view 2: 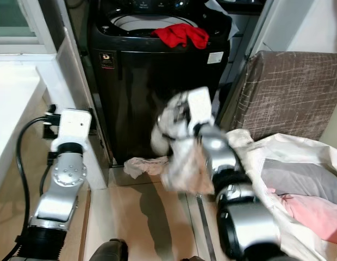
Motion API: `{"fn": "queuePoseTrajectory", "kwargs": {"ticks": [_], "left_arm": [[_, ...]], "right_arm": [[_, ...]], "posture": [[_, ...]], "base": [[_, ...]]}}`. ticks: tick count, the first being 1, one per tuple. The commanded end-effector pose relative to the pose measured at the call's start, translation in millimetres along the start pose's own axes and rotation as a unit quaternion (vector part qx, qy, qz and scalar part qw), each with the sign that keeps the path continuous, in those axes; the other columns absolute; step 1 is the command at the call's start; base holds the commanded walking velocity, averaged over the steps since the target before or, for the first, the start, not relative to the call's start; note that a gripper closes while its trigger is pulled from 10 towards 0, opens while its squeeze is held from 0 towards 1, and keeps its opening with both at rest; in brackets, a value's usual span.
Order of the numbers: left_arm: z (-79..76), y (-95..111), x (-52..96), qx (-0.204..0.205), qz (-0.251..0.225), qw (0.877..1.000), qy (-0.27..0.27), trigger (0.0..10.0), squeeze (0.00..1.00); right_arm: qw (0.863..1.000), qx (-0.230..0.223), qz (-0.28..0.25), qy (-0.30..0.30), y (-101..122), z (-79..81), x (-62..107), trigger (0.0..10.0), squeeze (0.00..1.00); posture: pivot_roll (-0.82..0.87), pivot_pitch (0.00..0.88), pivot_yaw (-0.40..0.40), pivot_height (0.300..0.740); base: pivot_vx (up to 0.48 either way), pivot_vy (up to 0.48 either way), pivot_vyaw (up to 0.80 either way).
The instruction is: Clothes washing
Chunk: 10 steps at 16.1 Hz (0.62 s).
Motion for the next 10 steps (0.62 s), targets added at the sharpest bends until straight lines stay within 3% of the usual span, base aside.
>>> {"fn": "queuePoseTrajectory", "kwargs": {"ticks": [1, 4, 7, 10], "left_arm": [[0.0, 3, -1.1, 0.004, -0.002, 1.0, 0.006, 10.0, 0.0], [-1.1, 5, -1.2, 0.002, -0.005, 1.0, 0.003, 10.0, 0.0], [2.0, 1, -2.4, 0.021, 0.006, 1.0, 0.01, 10.0, 0.0], [1.2, 4, -3.1, -0.007, -0.006, 1.0, 0.011, 10.0, 0.0]], "right_arm": [[0.999, 0.015, -0.001, 0.034, -1, 15.7, -1.1, 0.0, 0.43], [0.999, 0.022, 0.018, 0.027, -18, 13.9, 4.7, 0.0, 0.42], [0.999, 0.026, 0.003, -0.039, -8, -14.5, 6.9, 0.0, 0.44], [0.998, 0.029, -0.006, -0.056, -1, -17.7, 3.9, 0.0, 0.41]], "posture": [[0.02, 0.0, -0.052, 0.74], [0.02, 0.0, -0.052, 0.74], [0.02, 0.0, -0.051, 0.74], [0.03, 0.0, -0.056, 0.74]], "base": [[0.0, 0.0, 0.46], [0.0, 0.0, 0.46], [0.0, 0.0, 0.47], [0.0, 0.0, 0.46]]}}
Point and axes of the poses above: a point about 5 cm out from each wrist's last joint towards the gripper, its own x axis pointing back from the gripper into the wrist, its own y axis along the axis of the wrist's last joint, z = x × y, the point moved 6 cm from there along -x, pointing out of the wrist towards the gripper, and after that the axes turned 11 degrees about -x, right-handed, at the moved point
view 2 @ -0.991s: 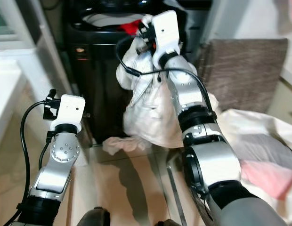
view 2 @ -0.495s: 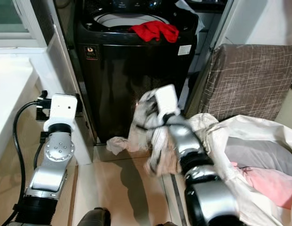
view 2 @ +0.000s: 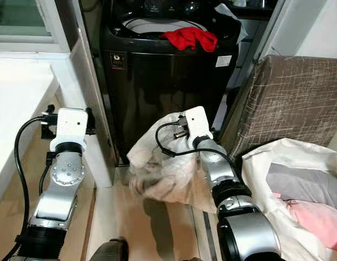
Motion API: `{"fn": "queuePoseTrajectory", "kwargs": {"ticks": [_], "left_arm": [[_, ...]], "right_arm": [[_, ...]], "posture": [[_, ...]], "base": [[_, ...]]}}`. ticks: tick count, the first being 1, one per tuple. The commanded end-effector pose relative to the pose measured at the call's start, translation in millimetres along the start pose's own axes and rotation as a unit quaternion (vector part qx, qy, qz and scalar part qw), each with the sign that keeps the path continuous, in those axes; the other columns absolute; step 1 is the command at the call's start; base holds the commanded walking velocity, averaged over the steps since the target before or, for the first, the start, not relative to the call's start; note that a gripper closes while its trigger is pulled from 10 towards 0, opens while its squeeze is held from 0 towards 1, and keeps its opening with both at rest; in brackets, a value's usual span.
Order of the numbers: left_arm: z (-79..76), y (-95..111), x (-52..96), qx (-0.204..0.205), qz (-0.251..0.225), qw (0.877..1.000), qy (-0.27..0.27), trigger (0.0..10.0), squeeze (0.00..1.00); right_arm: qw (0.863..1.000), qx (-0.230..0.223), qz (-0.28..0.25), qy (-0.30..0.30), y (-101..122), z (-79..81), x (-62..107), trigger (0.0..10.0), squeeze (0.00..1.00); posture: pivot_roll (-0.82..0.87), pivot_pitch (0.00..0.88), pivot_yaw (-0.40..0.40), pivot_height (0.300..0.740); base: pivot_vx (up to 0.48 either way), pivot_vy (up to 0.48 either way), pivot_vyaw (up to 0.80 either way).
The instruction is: Clothes washing
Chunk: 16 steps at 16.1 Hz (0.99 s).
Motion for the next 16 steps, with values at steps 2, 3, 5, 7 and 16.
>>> {"fn": "queuePoseTrajectory", "kwargs": {"ticks": [2, 3, 5, 7, 16], "left_arm": [[-0.5, 3, -2.3, -0.009, -0.005, 1.0, 0.006, 10.0, 0.0], [-0.7, 5, -3.0, -0.006, -0.01, 1.0, 0.005, 10.0, 0.0], [-0.8, 7, -4.2, -0.001, -0.014, 1.0, 0.003, 10.0, 0.0], [-2.7, 8, -3.5, 0.0, -0.015, 1.0, 0.0, 10.0, 0.0], [-2.5, 5, -4.0, 0.003, -0.008, 1.0, 0.005, 10.0, 0.0]], "right_arm": [[0.997, 0.007, -0.043, -0.062, 33, -26.6, -4.6, 0.0, 0.31], [0.994, 0.013, -0.063, -0.091, 43, -40.2, -2.4, 10.0, 0.24], [0.99, 0.043, -0.107, -0.083, 66, -40.5, -0.3, 10.0, 0.21], [0.992, 0.022, -0.112, -0.057, 66, -31.6, -0.6, 10.0, 0.18], [0.949, -0.098, -0.178, 0.242, 122, 111.0, 9.0, 10.0, 0.18]], "posture": [[0.02, 0.0, -0.057, 0.74], [0.02, 0.0, -0.057, 0.74], [0.02, 0.0, -0.057, 0.74], [0.01, 0.0, -0.054, 0.74], [0.01, 0.0, -0.065, 0.74]], "base": [[0.0, 0.0, 0.44], [0.0, 0.0, 0.0], [0.0, 0.0, 0.0], [0.0, 0.0, 0.0], [0.0, 0.0, 0.0]]}}
Point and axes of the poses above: a point about 5 cm out from each wrist's last joint towards the gripper, its own x axis pointing back from the gripper into the wrist, its own y axis along the axis of the wrist's last joint, z = x × y, the point moved 6 cm from there along -x, pointing out of the wrist towards the gripper, and after that the axes turned 11 degrees about -x, right-handed, at the moved point
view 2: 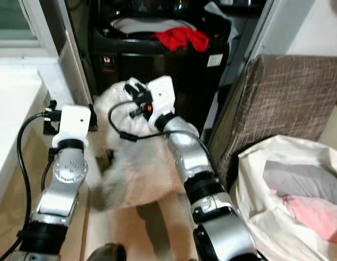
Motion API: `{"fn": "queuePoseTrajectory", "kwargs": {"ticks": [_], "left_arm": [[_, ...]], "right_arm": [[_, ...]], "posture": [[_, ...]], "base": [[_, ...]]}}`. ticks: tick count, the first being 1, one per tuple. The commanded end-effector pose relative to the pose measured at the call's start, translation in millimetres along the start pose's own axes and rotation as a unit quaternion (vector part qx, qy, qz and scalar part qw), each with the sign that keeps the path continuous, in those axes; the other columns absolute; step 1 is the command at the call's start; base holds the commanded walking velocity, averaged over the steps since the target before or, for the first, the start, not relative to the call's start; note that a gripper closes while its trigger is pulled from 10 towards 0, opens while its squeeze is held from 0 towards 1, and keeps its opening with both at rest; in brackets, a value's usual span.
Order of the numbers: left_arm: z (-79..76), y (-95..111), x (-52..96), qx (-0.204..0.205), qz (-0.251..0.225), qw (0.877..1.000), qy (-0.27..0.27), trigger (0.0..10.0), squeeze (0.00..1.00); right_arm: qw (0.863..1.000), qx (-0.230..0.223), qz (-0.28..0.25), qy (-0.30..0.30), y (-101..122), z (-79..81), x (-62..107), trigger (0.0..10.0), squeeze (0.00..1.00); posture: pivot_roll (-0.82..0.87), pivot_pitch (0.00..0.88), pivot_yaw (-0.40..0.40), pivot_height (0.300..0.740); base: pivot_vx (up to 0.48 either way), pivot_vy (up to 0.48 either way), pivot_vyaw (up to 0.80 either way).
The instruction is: Clothes washing
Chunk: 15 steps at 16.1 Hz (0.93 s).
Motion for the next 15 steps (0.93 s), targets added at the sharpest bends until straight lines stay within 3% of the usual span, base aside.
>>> {"fn": "queuePoseTrajectory", "kwargs": {"ticks": [1, 3, 4, 5, 6, 8, 10, 12, 14, 15], "left_arm": [[-0.1, -1, 0.7, 0.003, 0.003, 1.0, 0.006, 10.0, 0.0], [-2.9, 1, 0.7, 0.006, 0.0, 1.0, 0.002, 10.0, 0.0], [-4.6, 1, 1.0, 0.011, 0.0, 1.0, -0.002, 10.0, 0.0], [-4.7, 0, 1.2, 0.014, 0.003, 1.0, -0.001, 10.0, 0.0], [-3.4, -1, 1.1, 0.017, 0.008, 1.0, 0.004, 10.0, 0.0], [4.8, -10, 0.2, 0.022, 0.03, 0.999, 0.024, 10.0, 0.0], [10.6, -15, 1.4, 0.019, 0.034, 0.999, 0.028, 10.0, 0.0], [16.7, -15, 19.4, 0.004, 0.021, 1.0, -0.019, 10.0, 0.0], [11.1, 9, 33.6, 0.006, -0.007, 0.998, -0.06, 10.0, 0.0], [7.8, 18, 37.7, 0.025, -0.018, 0.997, -0.067, 10.0, 0.0]], "right_arm": [[1.0, 0.02, -0.009, -0.023, 13, -15.7, 0.9, 10.0, 0.18], [0.988, 0.083, 0.043, -0.121, -1, -62.4, 18.3, 10.0, 0.18], [0.972, 0.124, 0.076, -0.187, -9, -95.0, 38.7, 10.0, 0.18], [0.958, 0.139, 0.106, -0.228, -18, -117.6, 58.8, 10.0, 0.18], [0.953, 0.146, 0.115, -0.241, -21, -124.4, 66.4, 10.0, 0.18], [0.948, 0.164, 0.102, -0.253, -15, -131.1, 76.2, 10.0, 0.18], [0.956, 0.124, 0.067, -0.257, -7, -130.4, 79.8, 10.0, 0.18], [0.974, 0.075, 0.044, -0.21, -14, -101.3, 95.9, 10.0, 0.2], [0.985, 0.044, 0.043, -0.163, -19, -67.3, 112.9, 10.0, 0.19], [0.985, 0.039, 0.048, -0.161, -22, -65.6, 117.1, 10.0, 0.18]], "posture": [[0.01, 0.0, -0.067, 0.74], [0.0, 0.0, -0.066, 0.74], [0.0, 0.0, -0.066, 0.74], [0.0, 0.0, -0.066, 0.74], [0.0, 0.0, -0.066, 0.74], [-0.01, 0.0, -0.061, 0.74], [-0.01, 0.0, -0.059, 0.74], [-0.01, 0.0, -0.057, 0.74], [0.0, 0.0, -0.056, 0.74], [-0.01, 0.0, -0.055, 0.74]], "base": [[0.0, 0.0, 0.0], [0.0, 0.0, 0.0], [0.0, 0.0, 0.0], [0.0, 0.0, 0.0], [0.0, 0.0, 0.0], [0.0, 0.0, 0.0], [0.0, 0.0, 0.0], [0.0, 0.0, 0.0], [0.0, 0.0, 0.0], [0.0, 0.0, 0.0]]}}
Point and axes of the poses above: a point about 5 cm out from each wrist's last joint towards the gripper, its own x axis pointing back from the gripper into the wrist, its own y axis along the axis of the wrist's last joint, z = x × y, the point moved 6 cm from there along -x, pointing out of the wrist towards the gripper, and after that the axes turned 11 degrees about -x, right-handed, at the moved point
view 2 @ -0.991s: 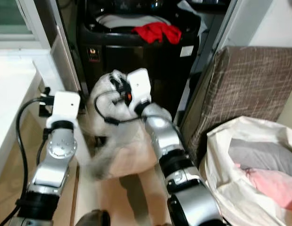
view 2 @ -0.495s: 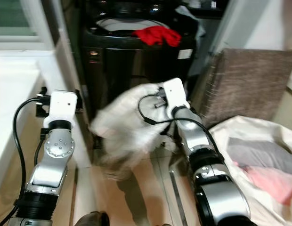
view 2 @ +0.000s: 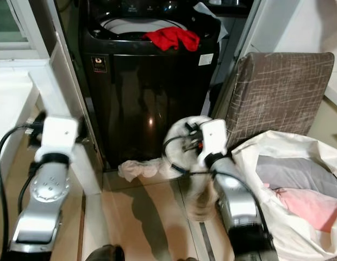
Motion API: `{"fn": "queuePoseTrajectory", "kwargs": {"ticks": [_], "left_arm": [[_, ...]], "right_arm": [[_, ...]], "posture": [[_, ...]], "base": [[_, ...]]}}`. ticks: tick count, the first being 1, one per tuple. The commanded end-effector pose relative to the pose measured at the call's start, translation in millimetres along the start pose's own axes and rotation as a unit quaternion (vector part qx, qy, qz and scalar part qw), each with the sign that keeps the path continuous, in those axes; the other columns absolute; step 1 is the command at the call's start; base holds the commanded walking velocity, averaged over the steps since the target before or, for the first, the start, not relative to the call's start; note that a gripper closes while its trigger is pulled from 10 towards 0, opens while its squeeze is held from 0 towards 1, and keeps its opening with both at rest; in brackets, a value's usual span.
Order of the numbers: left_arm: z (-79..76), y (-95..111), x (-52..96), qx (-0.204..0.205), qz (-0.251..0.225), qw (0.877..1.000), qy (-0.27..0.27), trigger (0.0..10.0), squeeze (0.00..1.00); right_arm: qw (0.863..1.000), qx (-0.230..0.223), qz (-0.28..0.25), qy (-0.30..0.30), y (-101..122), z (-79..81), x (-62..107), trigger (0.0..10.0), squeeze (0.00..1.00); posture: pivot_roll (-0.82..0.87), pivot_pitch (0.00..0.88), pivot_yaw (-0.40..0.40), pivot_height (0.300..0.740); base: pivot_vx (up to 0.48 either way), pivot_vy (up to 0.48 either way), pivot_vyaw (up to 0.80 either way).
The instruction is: Clothes washing
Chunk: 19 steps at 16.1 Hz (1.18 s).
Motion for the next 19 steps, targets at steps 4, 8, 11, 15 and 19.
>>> {"fn": "queuePoseTrajectory", "kwargs": {"ticks": [4, 8, 11, 15, 19], "left_arm": [[-10.0, 9, -5.5, 0.05, -0.007, 0.999, -0.009, 10.0, 0.0], [-9.4, 9, -13.8, 0.043, 0.002, 0.999, 0.004, 10.0, 0.0], [-10.2, -2, -17.7, 0.028, 0.027, 0.999, 0.011, 10.0, 0.0], [-11.7, 7, -19.2, 0.021, -0.002, 1.0, 0.001, 10.0, 0.0], [-14.1, 13, -20.7, 0.024, -0.017, 1.0, -0.008, 10.0, 0.0]], "right_arm": [[0.999, 0.023, -0.038, -0.004, 34, -3.7, -15.8, 10.0, 0.22], [0.998, 0.049, -0.039, -0.018, 46, -10.8, -33.4, 10.0, 0.26], [0.998, 0.049, -0.021, -0.016, 39, -9.4, -41.3, 10.0, 0.18], [0.995, 0.073, -0.039, -0.053, 45, -19.7, -41.3, 10.0, 0.18], [0.985, 0.11, -0.063, -0.115, 56, -37.9, -39.5, 10.0, 0.18]], "posture": [[-0.02, 0.0, -0.054, 0.74], [-0.02, 0.0, -0.05, 0.74], [-0.01, 0.0, -0.051, 0.74], [-0.01, 0.0, -0.052, 0.74], [-0.01, 0.0, -0.052, 0.74]], "base": [[0.208, 0.0, 0.14], [0.401, -0.199, 0.67], [0.0, 0.0, 0.21], [0.0, 0.0, 0.0], [0.0, 0.0, 0.0]]}}
Point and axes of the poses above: a point about 5 cm out from each wrist's last joint towards the gripper, its own x axis pointing back from the gripper into the wrist, its own y axis along the axis of the wrist's last joint, z = x × y, the point moved 6 cm from there along -x, pointing out of the wrist towards the gripper, and after that the axes turned 11 degrees about -x, right-handed, at the moved point
